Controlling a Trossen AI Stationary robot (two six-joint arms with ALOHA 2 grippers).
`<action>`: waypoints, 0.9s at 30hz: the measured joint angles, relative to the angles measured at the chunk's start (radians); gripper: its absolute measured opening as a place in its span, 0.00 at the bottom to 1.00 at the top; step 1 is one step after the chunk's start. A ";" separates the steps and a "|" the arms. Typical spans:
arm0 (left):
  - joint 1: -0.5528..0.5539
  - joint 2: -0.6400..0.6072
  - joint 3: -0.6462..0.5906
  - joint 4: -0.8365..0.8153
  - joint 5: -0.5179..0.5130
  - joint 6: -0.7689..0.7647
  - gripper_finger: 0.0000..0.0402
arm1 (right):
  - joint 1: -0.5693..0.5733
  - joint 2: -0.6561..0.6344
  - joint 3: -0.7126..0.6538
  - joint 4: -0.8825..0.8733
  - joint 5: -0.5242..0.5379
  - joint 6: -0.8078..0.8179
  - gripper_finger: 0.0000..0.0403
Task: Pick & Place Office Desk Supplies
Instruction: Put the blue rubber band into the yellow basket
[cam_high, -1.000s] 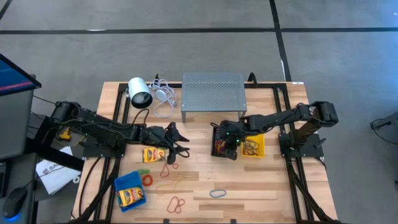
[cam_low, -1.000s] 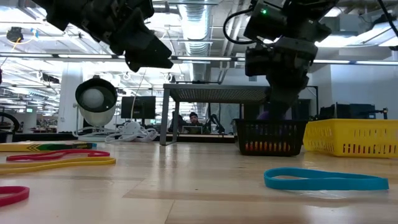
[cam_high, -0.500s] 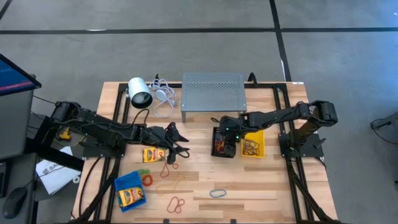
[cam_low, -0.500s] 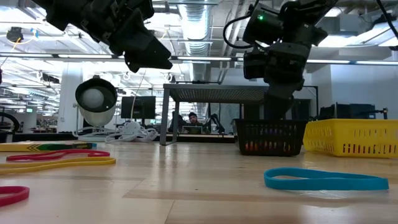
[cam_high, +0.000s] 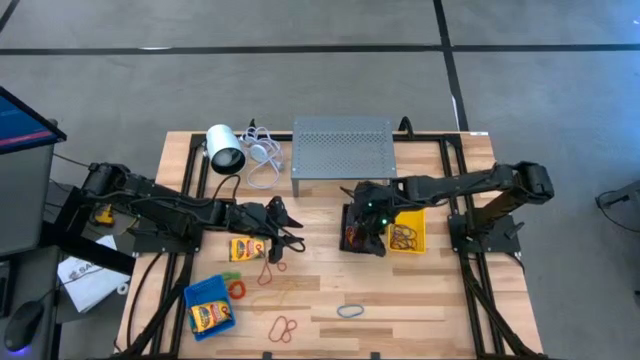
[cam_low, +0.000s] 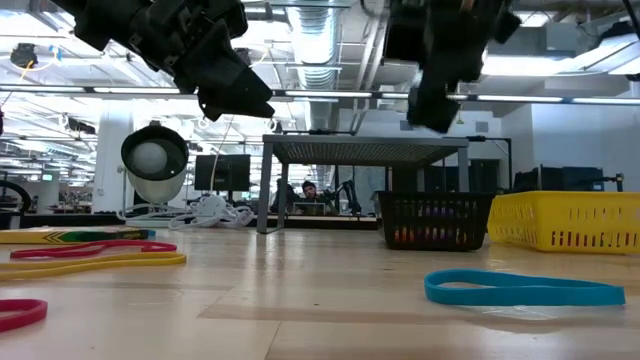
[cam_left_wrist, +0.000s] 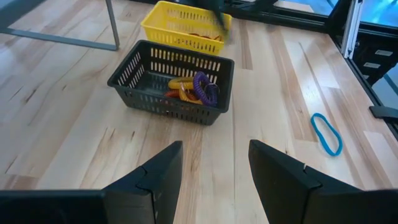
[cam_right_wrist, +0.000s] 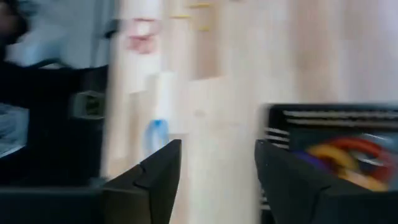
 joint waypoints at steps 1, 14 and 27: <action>0.000 0.000 0.000 0.000 0.000 0.000 0.45 | 0.020 -0.003 0.010 0.001 -0.019 0.009 0.48; 0.029 0.000 0.000 0.000 0.100 -0.052 0.45 | 0.282 0.008 0.198 -0.086 0.256 0.010 0.34; 0.028 0.000 0.000 0.001 0.105 -0.052 0.45 | 0.437 0.028 0.211 -0.057 0.472 0.215 0.29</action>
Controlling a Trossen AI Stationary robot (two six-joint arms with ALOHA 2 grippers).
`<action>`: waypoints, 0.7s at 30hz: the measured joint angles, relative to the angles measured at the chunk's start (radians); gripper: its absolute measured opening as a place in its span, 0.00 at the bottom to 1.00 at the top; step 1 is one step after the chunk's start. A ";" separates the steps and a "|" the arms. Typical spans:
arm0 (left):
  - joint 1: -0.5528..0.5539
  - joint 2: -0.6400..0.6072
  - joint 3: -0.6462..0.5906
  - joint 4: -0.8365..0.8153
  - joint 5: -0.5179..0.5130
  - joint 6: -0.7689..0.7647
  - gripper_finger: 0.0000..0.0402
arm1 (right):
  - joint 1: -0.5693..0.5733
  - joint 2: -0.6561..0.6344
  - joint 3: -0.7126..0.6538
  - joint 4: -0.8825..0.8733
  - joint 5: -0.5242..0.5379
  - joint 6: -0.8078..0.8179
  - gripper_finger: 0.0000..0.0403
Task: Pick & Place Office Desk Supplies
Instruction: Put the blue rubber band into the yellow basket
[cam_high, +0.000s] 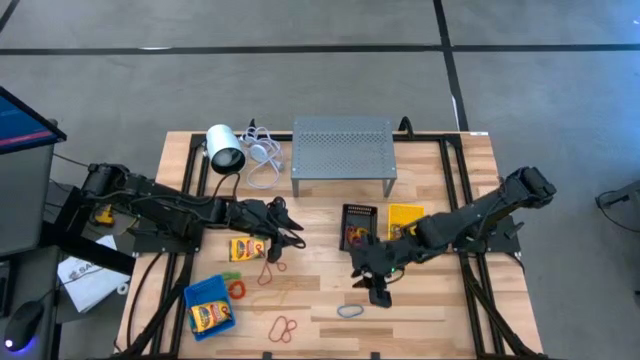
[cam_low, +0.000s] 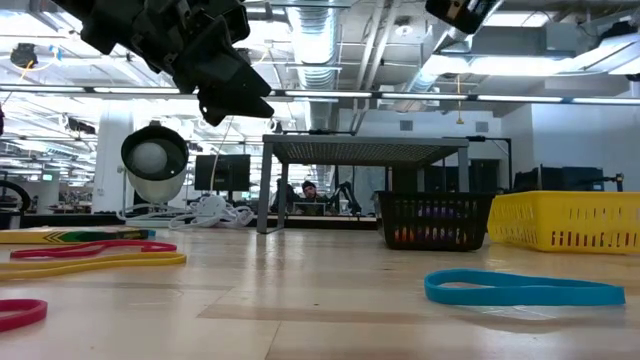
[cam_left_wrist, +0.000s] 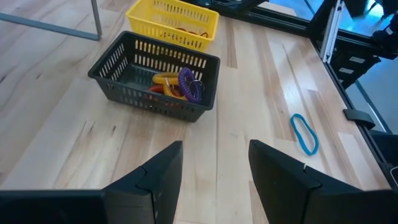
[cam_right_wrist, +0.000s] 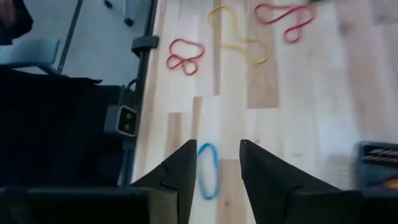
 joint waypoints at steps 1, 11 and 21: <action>-0.001 0.000 0.000 0.000 0.000 0.000 0.45 | 0.013 0.015 0.000 0.000 0.002 0.013 0.29; -0.001 0.000 0.000 -0.001 -0.001 0.000 0.45 | 0.067 0.190 -0.002 0.057 -0.010 0.032 0.29; -0.001 0.000 0.000 -0.002 -0.005 0.000 0.45 | 0.086 0.323 -0.002 0.037 -0.083 0.094 0.30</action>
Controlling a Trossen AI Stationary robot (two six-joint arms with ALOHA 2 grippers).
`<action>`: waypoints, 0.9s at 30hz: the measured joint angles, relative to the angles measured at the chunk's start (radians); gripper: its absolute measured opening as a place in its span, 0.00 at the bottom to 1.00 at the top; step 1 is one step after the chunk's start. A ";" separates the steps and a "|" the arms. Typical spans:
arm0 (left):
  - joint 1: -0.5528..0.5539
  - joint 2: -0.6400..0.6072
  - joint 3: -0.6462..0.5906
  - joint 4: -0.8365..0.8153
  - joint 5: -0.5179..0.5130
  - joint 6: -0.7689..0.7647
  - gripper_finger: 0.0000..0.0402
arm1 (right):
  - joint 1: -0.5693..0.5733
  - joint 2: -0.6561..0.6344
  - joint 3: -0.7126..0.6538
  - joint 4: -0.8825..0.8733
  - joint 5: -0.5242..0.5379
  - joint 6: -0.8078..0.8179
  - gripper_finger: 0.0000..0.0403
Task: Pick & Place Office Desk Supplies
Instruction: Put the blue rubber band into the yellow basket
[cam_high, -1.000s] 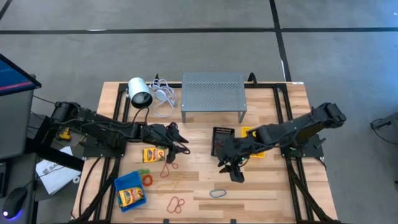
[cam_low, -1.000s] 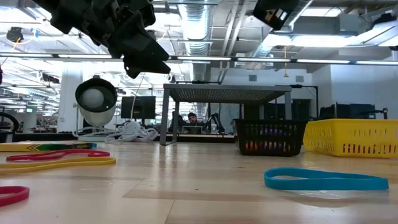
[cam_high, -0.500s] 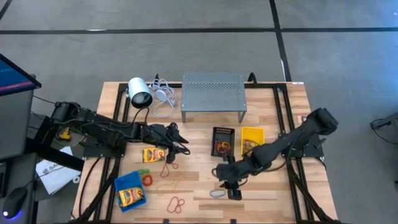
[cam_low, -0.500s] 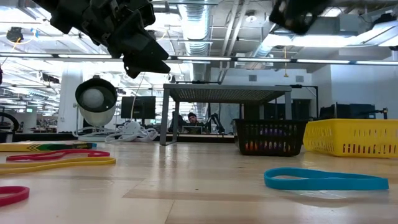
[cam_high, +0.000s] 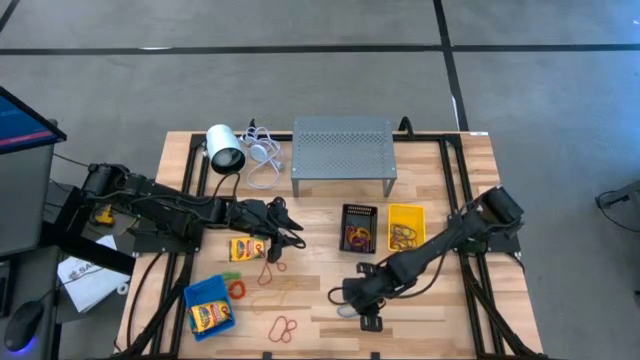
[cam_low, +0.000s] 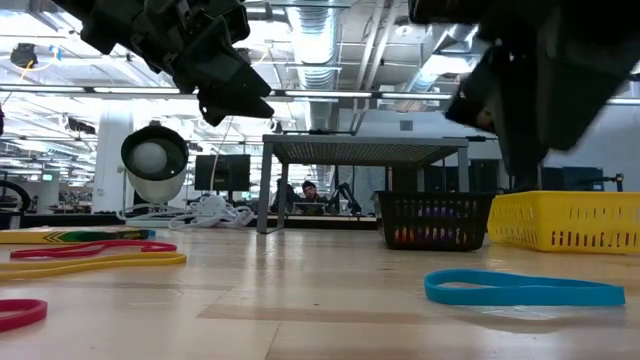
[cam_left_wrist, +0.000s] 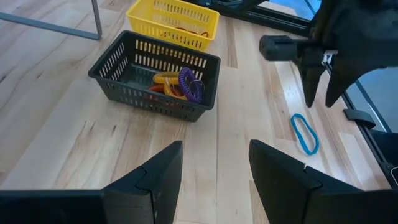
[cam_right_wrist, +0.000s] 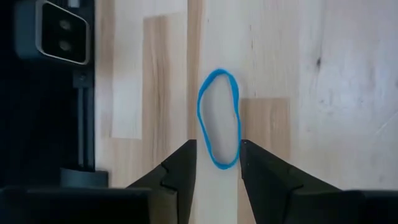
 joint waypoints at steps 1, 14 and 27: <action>0.000 0.000 0.000 -0.001 0.000 0.000 0.45 | 0.001 0.006 0.000 0.001 0.000 0.011 0.30; 0.000 0.000 0.000 -0.022 0.005 -0.031 0.45 | -0.015 0.104 0.015 -0.066 0.068 0.050 0.30; 0.008 0.000 -0.001 -0.017 -0.012 -0.024 0.45 | 0.005 0.112 0.040 -0.084 0.078 0.122 0.30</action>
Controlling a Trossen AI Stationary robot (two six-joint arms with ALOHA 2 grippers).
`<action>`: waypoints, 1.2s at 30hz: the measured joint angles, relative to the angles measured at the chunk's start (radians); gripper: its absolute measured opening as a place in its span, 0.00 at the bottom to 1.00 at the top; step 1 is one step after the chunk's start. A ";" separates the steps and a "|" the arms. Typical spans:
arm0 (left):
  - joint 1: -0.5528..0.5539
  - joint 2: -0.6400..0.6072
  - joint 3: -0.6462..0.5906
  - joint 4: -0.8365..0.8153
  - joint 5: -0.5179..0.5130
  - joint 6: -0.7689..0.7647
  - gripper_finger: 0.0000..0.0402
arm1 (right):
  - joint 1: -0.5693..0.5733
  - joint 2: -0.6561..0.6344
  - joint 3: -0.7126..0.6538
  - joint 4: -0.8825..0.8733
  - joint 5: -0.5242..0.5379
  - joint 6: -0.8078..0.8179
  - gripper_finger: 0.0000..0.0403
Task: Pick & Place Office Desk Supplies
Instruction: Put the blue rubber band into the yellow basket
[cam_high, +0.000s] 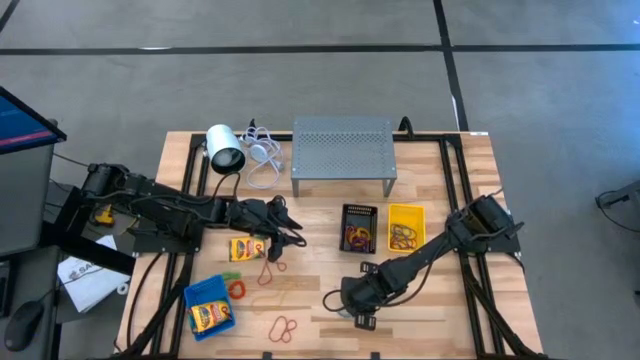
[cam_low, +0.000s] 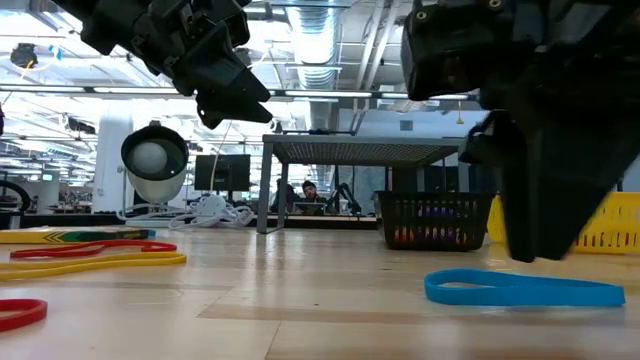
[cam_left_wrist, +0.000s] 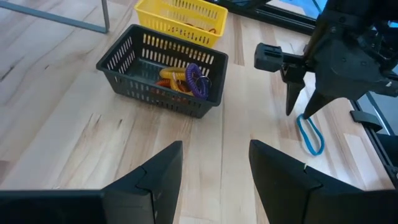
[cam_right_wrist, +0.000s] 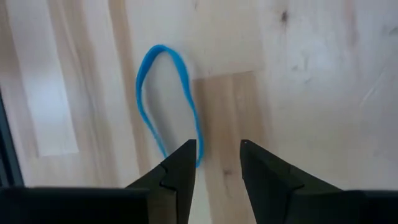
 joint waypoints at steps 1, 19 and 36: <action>0.000 0.000 0.000 0.000 0.000 0.000 0.45 | 0.003 0.000 0.000 0.000 0.000 0.005 0.30; -0.001 0.000 0.000 0.004 -0.001 -0.002 0.45 | 0.015 0.044 0.003 0.058 0.010 0.035 0.30; -0.001 0.000 0.000 -0.003 -0.001 -0.002 0.45 | 0.023 0.065 0.001 0.054 0.090 0.090 0.02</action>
